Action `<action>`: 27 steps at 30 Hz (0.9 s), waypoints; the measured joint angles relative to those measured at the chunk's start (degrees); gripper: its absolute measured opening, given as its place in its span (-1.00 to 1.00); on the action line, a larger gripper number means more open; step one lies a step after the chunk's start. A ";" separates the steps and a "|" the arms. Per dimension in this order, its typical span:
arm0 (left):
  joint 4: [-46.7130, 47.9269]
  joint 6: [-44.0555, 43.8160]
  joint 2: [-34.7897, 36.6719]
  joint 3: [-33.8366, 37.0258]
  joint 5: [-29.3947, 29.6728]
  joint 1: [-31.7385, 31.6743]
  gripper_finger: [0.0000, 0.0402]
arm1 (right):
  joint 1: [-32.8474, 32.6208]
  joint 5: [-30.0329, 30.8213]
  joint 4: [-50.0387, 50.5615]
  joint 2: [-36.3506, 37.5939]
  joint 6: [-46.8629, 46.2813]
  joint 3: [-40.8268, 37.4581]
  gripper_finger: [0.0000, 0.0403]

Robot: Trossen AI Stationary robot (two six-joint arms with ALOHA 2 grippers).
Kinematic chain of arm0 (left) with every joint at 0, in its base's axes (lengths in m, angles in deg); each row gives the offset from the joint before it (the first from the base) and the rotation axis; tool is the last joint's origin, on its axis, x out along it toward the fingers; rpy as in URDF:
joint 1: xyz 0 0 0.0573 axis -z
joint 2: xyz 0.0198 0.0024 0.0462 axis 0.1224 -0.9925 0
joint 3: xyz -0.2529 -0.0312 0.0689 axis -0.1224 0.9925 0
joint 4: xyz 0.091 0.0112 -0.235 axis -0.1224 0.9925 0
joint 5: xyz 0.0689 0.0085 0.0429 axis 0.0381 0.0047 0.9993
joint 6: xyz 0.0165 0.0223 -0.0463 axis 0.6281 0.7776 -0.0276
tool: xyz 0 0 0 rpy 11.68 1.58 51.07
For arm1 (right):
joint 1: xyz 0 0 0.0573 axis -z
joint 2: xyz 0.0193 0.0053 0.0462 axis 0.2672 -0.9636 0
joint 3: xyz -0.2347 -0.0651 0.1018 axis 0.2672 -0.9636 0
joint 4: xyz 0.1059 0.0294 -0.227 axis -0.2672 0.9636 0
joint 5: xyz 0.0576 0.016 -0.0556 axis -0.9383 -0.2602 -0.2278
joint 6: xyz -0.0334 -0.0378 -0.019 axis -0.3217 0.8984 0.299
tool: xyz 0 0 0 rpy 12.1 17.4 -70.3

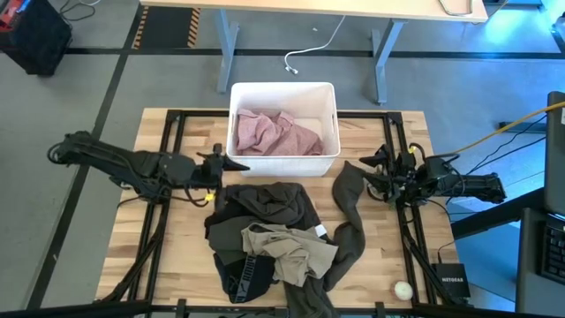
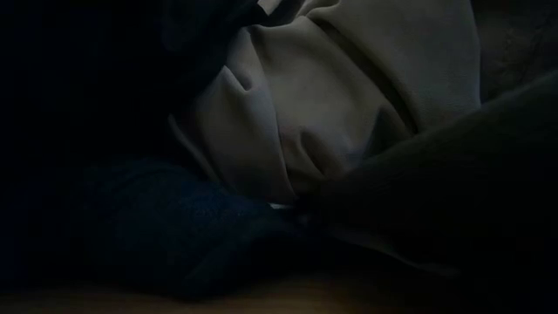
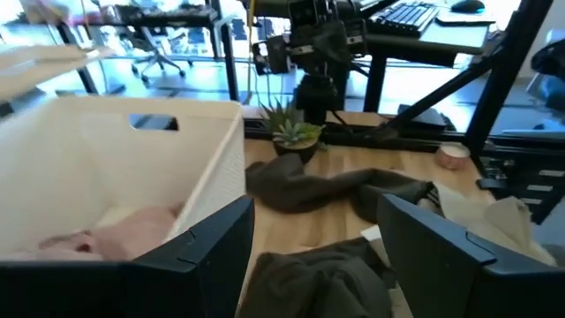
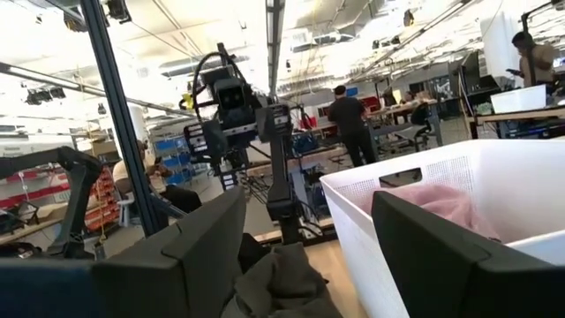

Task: Sort clothes
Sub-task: Put the gray pants into the white bin

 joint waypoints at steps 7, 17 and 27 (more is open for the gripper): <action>-3.59 -4.43 0.00 4.72 -0.02 2.57 0.17 | -0.02 -0.02 0.67 0.00 0.09 0.18 0.32; -6.92 -4.66 0.00 6.75 -0.04 2.58 0.17 | -0.02 0.46 -9.17 -7.68 1.55 0.24 0.32; -5.90 -6.14 0.00 6.75 -0.09 3.03 0.17 | -0.07 -4.78 -9.39 -27.97 2.52 12.94 0.32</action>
